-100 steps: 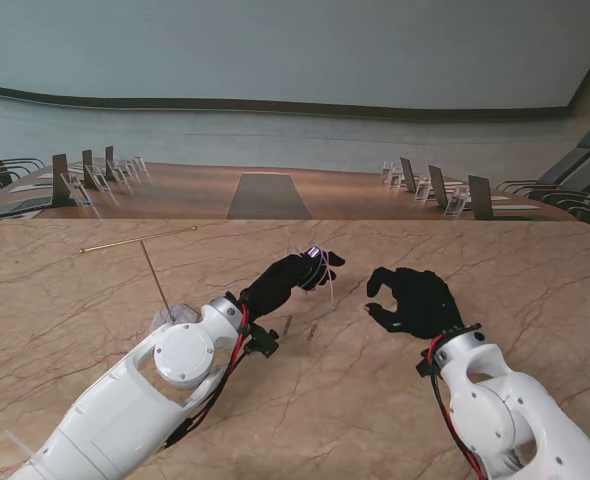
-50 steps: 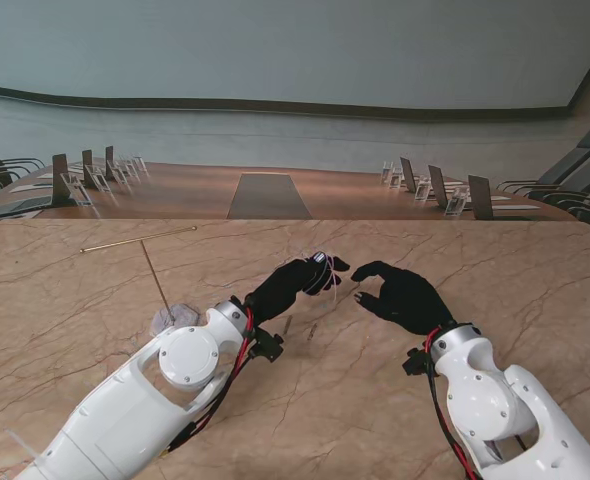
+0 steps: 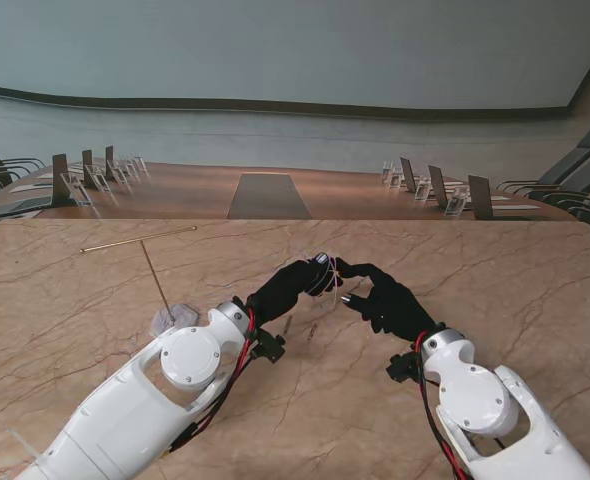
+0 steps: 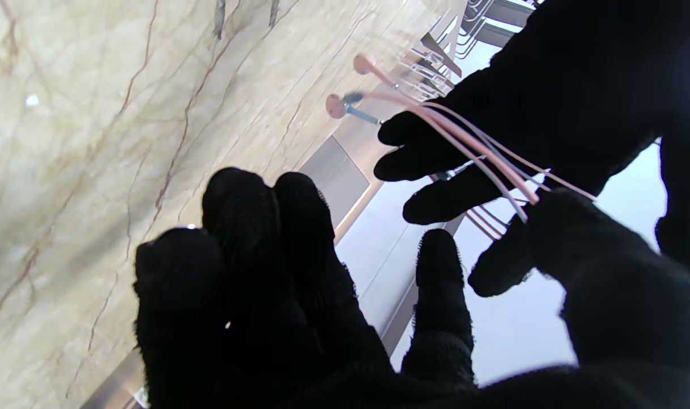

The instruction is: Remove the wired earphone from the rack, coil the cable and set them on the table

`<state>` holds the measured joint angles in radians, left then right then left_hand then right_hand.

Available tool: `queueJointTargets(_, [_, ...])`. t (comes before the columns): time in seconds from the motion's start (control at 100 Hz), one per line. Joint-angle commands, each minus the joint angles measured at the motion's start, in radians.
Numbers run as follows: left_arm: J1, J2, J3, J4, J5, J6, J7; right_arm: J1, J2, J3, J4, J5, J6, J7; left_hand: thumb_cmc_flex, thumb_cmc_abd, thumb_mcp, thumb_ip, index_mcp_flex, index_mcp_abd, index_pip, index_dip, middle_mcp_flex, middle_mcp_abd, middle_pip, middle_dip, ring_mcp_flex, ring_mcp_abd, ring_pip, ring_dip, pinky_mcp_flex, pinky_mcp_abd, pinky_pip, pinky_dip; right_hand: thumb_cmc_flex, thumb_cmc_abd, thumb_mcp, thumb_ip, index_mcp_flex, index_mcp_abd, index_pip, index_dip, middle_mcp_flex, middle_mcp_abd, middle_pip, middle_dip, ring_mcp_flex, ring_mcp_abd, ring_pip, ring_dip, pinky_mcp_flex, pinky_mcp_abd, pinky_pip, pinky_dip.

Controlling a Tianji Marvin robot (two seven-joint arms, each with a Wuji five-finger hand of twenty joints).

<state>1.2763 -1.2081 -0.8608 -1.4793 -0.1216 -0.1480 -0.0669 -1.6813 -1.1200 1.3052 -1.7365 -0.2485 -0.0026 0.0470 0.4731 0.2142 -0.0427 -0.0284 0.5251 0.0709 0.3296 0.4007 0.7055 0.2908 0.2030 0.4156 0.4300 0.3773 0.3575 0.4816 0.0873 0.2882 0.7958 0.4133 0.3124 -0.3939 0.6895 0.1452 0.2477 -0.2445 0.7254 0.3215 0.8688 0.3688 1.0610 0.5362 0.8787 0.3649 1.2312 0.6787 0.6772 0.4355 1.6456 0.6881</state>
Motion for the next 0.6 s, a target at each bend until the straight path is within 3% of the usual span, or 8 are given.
queueJointTargets(0.0, [0.004, -0.006, 0.002, -0.003, -0.002, 0.004, -0.004, 0.004, -0.009, -0.009, 0.009, 0.002, 0.007, 0.005, 0.011, -0.007, -0.001, -0.025, 0.010, -0.102, 0.011, 0.014, -0.011, 0.006, -0.010, -0.011, -0.014, -0.020, -0.006, -0.008, -0.002, 0.008, -0.021, -0.015, -0.043, -0.003, -0.033, -0.046, -0.043, -0.046, 0.007, -0.014, 0.030, 0.016, 0.029, 0.018, 0.041, 0.103, 0.063, 0.019, 0.057, -0.077, 0.094, 0.040])
queueJointTargets(0.21, [0.004, -0.005, 0.003, -0.005, -0.003, 0.008, -0.006, 0.016, -0.016, -0.029, 0.032, 0.122, -0.016, 0.024, 0.012, -0.006, -0.001, -0.025, 0.010, -0.099, 0.010, 0.015, -0.011, 0.006, -0.007, -0.012, -0.015, -0.018, -0.004, -0.008, -0.002, 0.005, -0.021, -0.015, -0.039, -0.002, -0.061, -0.092, -0.095, -0.070, 0.028, -0.047, 0.047, 0.013, 0.057, 0.035, 0.079, 0.100, 0.096, 0.024, 0.107, -0.081, 0.131, 0.030])
queueJointTargets(0.59, [0.003, -0.006, 0.005, -0.005, -0.005, 0.007, -0.007, 0.039, -0.016, -0.063, 0.043, 0.213, -0.008, 0.066, 0.012, -0.006, -0.001, -0.025, 0.014, -0.098, 0.010, 0.016, -0.009, 0.009, -0.004, -0.011, -0.013, -0.017, 0.001, -0.007, -0.001, 0.007, -0.020, -0.014, 0.010, 0.016, -0.078, -0.081, -0.089, -0.066, 0.049, -0.067, 0.131, -0.007, 0.107, 0.060, 0.197, 0.081, 0.164, 0.024, 0.252, -0.093, 0.222, -0.002])
